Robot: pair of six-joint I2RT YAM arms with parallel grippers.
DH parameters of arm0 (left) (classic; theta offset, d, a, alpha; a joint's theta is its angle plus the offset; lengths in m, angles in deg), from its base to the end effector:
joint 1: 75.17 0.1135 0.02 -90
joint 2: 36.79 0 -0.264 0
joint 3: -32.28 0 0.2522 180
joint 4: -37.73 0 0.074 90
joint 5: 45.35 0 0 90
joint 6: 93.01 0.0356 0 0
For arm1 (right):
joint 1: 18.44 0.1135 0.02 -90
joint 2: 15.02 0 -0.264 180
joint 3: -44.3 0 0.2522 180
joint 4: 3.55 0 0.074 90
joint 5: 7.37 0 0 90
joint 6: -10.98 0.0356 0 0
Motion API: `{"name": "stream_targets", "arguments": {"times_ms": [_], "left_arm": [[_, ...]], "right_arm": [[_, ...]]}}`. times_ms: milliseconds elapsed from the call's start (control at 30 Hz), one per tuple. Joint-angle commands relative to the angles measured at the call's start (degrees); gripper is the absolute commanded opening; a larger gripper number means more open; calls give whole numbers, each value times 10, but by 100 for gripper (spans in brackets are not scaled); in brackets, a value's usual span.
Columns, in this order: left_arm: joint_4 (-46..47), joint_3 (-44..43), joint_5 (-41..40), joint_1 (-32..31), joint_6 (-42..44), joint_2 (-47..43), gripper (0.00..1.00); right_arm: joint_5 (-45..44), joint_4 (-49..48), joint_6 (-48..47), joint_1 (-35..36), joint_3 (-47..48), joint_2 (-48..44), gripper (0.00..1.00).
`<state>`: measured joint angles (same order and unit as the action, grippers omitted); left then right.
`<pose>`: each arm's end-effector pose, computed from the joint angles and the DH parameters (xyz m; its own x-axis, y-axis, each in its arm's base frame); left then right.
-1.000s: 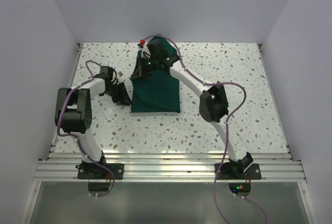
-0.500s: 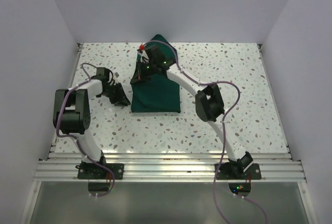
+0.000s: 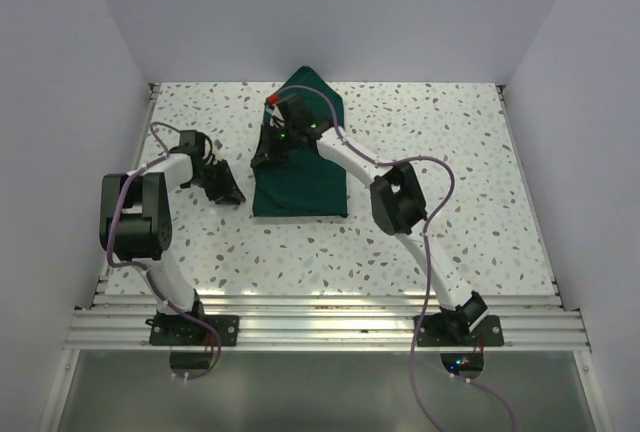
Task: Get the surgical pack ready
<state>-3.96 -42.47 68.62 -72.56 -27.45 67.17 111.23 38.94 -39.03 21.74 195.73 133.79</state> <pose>0.3390 0.0010 0.1460 -0.8971 -0.4193 -0.1391 -0.3075 0.8187 -0.4849 0.4310 0.3863 0.1943 -0.9197 -0.0381 -0.3908 -0.3343 0.5981 0.7283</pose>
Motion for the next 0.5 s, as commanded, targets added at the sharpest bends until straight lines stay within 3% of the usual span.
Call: {"name": "stream_targets", "arguments": {"times_ms": [0, 67, 133, 333, 467], "left_arm": [[-13, -2, -41, 10, 20, -17, 27], [-20, -12, -50, 12, 23, -19, 27], [-30, -23, -58, 14, 25, -29, 28], [-49, -58, -66, 19, 29, -45, 31], [-31, -71, -25, 19, 20, -41, 30]], "right_arm": [[0, -5, 8, 3, 26, 3, 20], [-3, 2, -2, 2, 31, -6, 38], [-14, 26, -12, -5, 42, -15, 46], [-49, 87, -53, -41, -5, -84, 55], [-49, 127, -95, -49, -38, -125, 52]]}}
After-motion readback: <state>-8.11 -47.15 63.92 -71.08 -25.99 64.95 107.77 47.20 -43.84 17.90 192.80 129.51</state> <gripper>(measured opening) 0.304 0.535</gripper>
